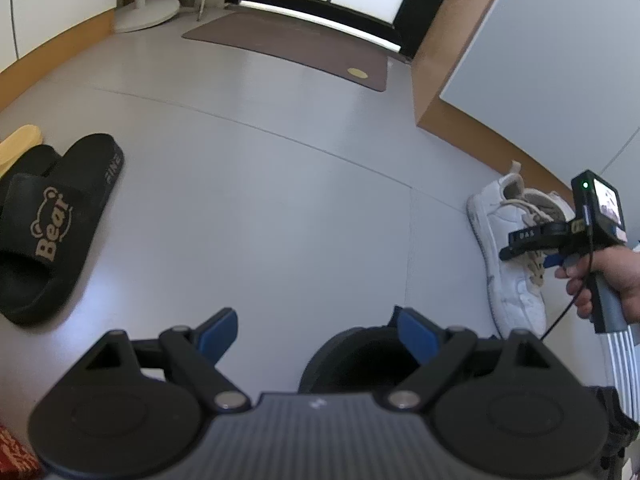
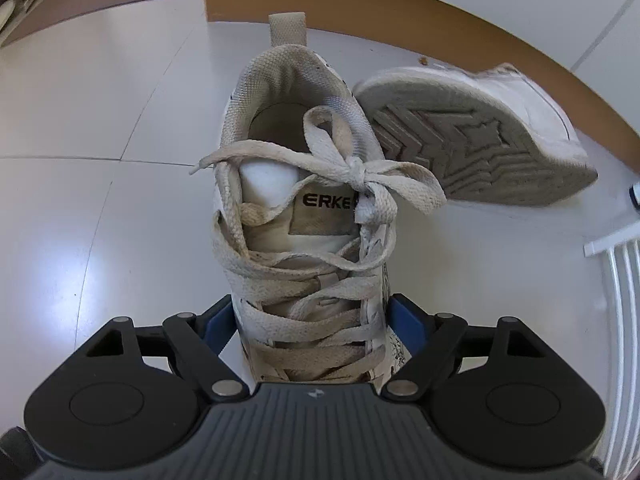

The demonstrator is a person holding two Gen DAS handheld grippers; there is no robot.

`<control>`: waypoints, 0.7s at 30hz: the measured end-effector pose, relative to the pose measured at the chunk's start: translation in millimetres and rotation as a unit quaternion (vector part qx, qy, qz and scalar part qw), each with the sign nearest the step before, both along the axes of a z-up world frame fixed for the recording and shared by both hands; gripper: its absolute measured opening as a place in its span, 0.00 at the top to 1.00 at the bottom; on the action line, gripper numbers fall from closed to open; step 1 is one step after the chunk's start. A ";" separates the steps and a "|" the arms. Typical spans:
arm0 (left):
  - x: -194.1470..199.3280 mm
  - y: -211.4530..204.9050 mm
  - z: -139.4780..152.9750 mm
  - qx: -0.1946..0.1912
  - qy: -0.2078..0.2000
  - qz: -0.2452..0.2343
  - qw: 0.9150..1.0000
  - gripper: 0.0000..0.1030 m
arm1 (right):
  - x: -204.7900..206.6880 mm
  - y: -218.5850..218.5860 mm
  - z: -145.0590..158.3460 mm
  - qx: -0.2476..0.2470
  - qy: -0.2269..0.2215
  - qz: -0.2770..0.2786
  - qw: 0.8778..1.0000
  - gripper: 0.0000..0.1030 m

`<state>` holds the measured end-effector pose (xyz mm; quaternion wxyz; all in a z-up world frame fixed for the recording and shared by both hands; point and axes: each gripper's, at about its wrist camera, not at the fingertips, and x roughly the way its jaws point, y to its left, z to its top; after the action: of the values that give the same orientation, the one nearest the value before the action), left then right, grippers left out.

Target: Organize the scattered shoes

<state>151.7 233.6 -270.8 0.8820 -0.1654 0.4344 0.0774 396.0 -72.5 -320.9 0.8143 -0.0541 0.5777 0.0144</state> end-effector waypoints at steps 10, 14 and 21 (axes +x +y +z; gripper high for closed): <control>0.7 -7.3 0.9 -0.001 -0.001 -0.009 1.000 0.13 | -3.4 -17.7 -3.2 -0.013 0.020 -0.036 0.999 0.20; 0.4 -7.4 1.5 0.000 -0.001 -0.010 1.000 0.13 | -5.1 -21.7 -5.3 -0.014 0.019 -0.047 0.999 0.20; 3.3 -10.4 6.3 0.004 -0.006 -0.011 1.000 0.13 | -2.6 -4.9 2.6 0.002 0.019 -0.020 1.000 0.11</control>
<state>155.0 223.1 -264.5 0.8860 -0.1578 0.4306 0.0686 393.4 -77.4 -318.3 0.8032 -0.0402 0.5943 0.0003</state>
